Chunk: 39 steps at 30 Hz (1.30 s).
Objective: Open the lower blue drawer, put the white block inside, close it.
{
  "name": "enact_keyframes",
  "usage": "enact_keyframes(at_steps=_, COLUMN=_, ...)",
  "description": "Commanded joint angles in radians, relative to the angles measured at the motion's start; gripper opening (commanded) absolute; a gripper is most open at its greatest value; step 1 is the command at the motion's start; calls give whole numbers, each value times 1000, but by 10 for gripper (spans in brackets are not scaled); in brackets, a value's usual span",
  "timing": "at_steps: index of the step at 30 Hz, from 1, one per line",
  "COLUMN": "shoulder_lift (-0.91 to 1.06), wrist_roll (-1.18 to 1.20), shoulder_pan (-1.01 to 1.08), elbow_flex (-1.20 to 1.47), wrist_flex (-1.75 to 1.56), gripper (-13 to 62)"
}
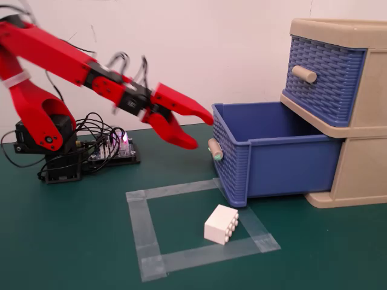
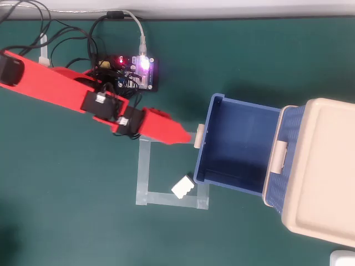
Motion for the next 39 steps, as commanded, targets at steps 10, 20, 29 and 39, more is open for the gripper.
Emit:
enact_keyframes(at_steps=10, shoulder_lift=-459, wrist_roll=-227, shoulder_pan=351, elbow_flex=-865, wrist_flex=904, gripper=343)
enact_keyframes(at_steps=20, shoulder_lift=-904, wrist_roll=-225, shoulder_pan=408, elbow_flex=-1210, wrist_flex=899, gripper=345)
enact_keyframes(at_steps=29, shoulder_lift=-1085, wrist_roll=-219, shoulder_pan=402, elbow_flex=-1374, wrist_flex=914, gripper=343)
enact_keyframes(at_steps=39, shoulder_lift=-1088, wrist_roll=-233, shoulder_pan=400, elbow_flex=-1368, wrist_flex=1115, gripper=196)
